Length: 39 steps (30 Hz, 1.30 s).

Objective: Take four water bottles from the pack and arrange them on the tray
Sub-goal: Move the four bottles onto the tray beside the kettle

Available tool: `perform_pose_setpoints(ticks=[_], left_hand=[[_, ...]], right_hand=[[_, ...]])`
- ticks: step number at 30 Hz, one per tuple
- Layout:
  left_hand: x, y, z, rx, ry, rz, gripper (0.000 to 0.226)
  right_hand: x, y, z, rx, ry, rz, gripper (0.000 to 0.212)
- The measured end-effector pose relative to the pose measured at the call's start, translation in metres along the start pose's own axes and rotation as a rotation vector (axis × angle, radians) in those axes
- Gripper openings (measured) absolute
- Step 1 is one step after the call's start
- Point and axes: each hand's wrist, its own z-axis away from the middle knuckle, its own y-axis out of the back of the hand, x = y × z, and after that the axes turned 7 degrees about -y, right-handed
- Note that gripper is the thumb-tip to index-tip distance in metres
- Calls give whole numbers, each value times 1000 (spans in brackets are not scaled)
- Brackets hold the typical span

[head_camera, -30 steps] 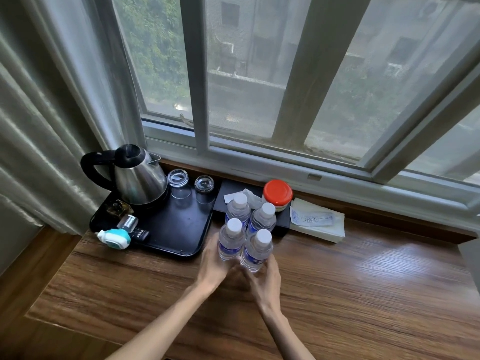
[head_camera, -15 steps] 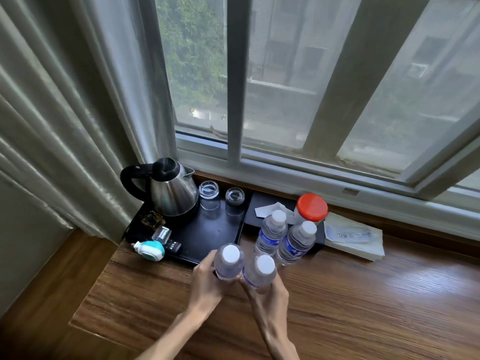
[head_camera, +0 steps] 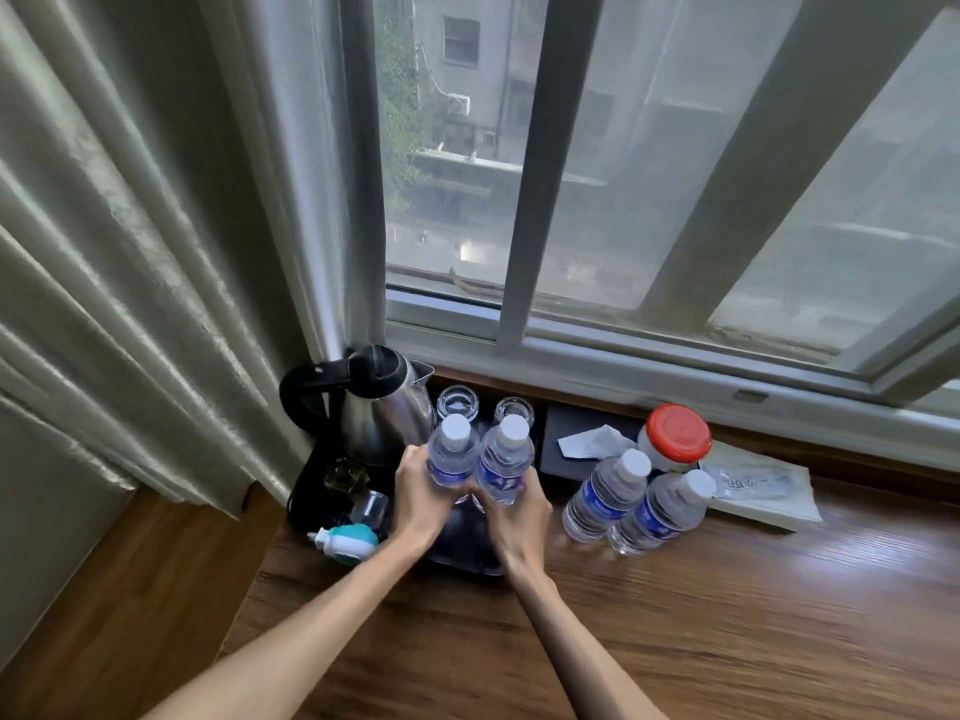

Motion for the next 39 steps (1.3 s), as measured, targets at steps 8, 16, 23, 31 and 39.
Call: perform_pose_setpoints(ticks=[8,16,23,31,39], left_hand=[[-2,-16,-22,-35,9,-14,39],[6,-30,-21,25,109,39,38],[7,-31,-17,-20,175,52,45],[15,-16,33,1,237,127,63],[38,-67,77,-282,14,45,48]], right_hand=[[7,-17,-16,56,-21,24,44],[5,-25,-29,98,-50,31,42],[0,-21,-30,50,-53,39,52],[10,11,5,-161,-128,21,56],[44,111,42,166,-196,18,16]])
